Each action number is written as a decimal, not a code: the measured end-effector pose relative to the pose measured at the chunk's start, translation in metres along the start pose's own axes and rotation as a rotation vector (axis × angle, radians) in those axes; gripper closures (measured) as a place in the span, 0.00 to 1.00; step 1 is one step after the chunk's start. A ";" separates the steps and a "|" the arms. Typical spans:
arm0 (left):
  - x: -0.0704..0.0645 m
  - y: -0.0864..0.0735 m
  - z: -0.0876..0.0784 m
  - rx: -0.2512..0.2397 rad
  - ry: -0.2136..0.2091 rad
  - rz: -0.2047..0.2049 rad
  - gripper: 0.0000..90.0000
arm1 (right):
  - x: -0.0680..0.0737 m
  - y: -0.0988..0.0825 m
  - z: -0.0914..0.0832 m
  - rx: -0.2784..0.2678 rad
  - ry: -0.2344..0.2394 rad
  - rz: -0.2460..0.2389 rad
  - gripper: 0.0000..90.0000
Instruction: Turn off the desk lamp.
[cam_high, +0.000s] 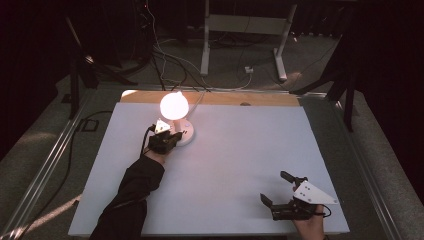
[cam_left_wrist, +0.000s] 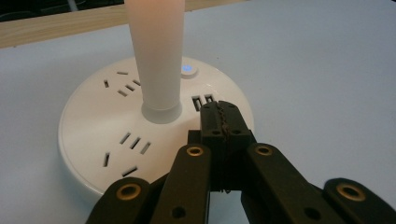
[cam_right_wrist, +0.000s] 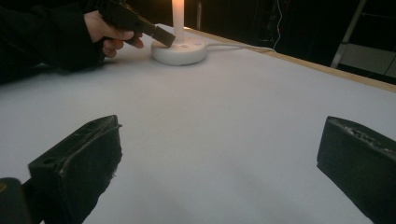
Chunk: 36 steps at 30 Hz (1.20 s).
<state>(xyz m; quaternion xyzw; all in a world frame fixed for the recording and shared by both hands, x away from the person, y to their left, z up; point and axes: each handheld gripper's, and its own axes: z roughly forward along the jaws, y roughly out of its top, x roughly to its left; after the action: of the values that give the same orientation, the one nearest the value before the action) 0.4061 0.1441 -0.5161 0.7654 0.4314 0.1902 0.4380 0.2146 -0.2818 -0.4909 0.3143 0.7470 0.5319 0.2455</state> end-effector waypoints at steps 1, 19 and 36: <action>0.001 0.000 0.000 -0.003 -0.007 -0.010 1.00 | 0.000 0.000 0.000 -0.001 0.000 -0.001 0.00; -0.001 0.002 0.000 0.015 -0.001 0.032 1.00 | 0.001 0.000 0.000 0.001 0.001 -0.001 0.00; -0.001 0.010 -0.008 -0.004 -0.005 0.017 1.00 | 0.000 0.001 -0.001 -0.006 0.000 0.001 0.00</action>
<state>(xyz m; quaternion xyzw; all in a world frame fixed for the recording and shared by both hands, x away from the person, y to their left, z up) 0.4056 0.1450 -0.5036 0.7685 0.4235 0.1930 0.4391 0.2138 -0.2826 -0.4897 0.3142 0.7452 0.5341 0.2462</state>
